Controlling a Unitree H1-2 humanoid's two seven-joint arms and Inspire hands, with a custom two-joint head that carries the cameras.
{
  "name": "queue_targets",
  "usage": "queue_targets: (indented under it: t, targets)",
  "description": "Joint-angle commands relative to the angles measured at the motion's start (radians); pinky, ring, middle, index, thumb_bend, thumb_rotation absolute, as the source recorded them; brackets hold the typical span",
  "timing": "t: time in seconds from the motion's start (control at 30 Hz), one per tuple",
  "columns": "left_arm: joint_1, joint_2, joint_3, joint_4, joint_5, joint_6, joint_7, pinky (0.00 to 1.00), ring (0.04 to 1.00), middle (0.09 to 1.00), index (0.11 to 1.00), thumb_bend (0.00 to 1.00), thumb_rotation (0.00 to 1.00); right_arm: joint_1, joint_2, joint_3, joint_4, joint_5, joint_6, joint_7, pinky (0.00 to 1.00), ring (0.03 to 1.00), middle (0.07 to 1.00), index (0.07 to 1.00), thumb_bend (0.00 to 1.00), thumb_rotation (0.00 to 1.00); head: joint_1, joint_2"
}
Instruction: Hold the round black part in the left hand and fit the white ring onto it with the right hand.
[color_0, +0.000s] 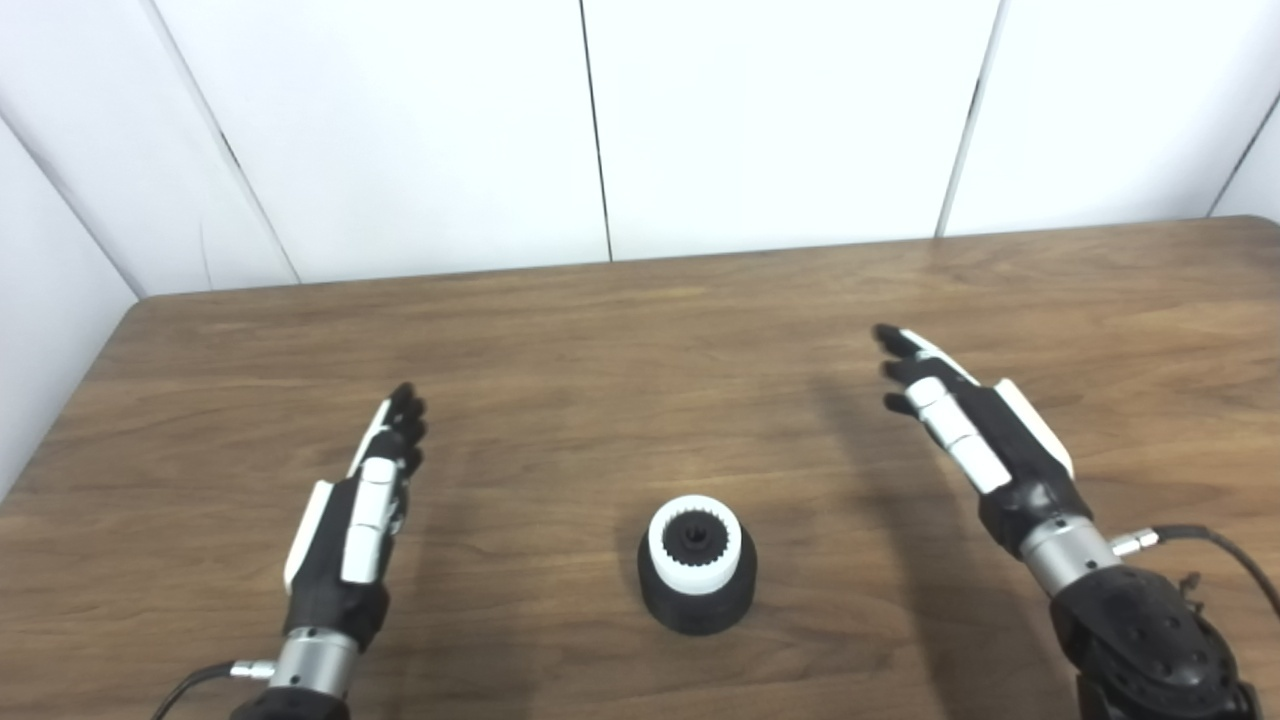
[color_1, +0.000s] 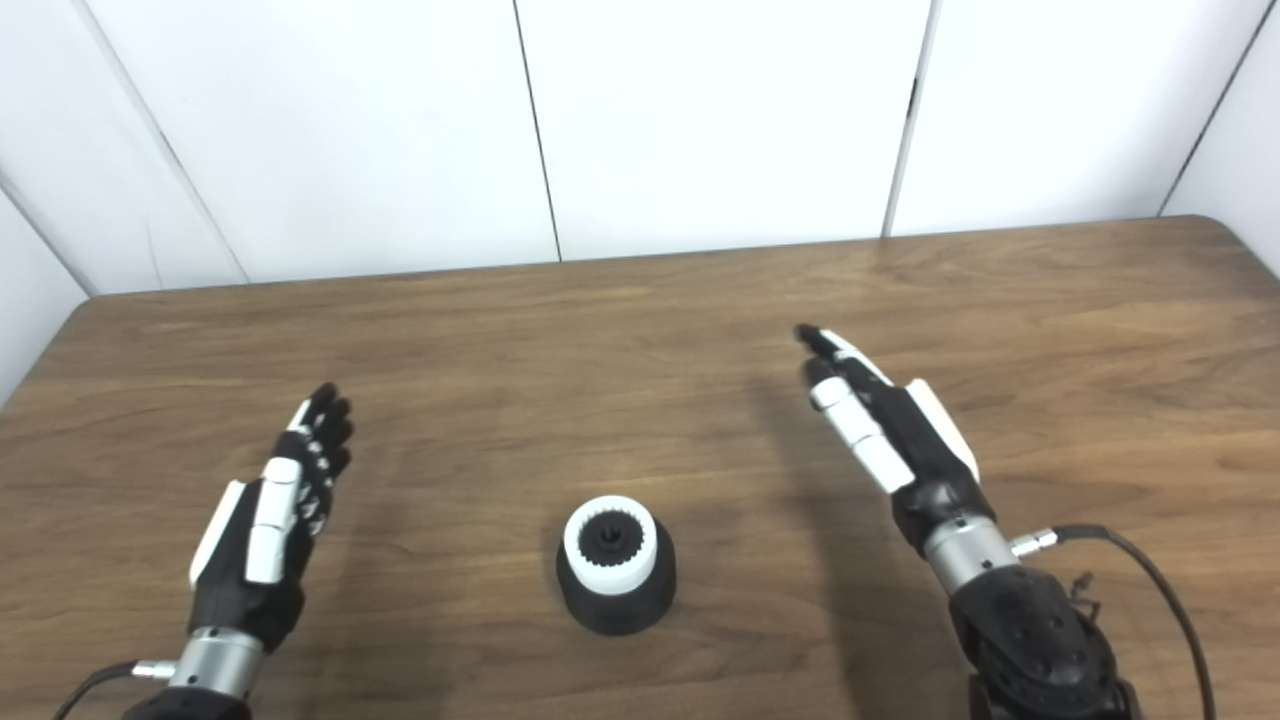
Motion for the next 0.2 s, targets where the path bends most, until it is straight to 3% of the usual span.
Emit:
queue_targets:
  t: [0.0, 0.17]
  targets:
    - [-0.020, 0.013, 0.011, 0.008, -0.038, -0.053, 0.024, 1.00, 1.000, 1.000, 1.000, 0.60, 1.00, -0.022, 0.014, -0.026, 0.002, 0.072, -0.055, -0.026, 0.96, 0.990, 0.991, 0.955, 0.47, 1.00, -0.001, 0.001]
    - [-0.020, 0.018, 0.015, 0.026, -0.066, -0.047, 0.047, 1.00, 1.000, 1.000, 1.000, 0.60, 1.00, -0.016, 0.017, -0.039, 0.019, 0.129, -0.069, -0.046, 0.98, 1.000, 1.000, 0.970, 0.47, 1.00, -0.003, 0.000]
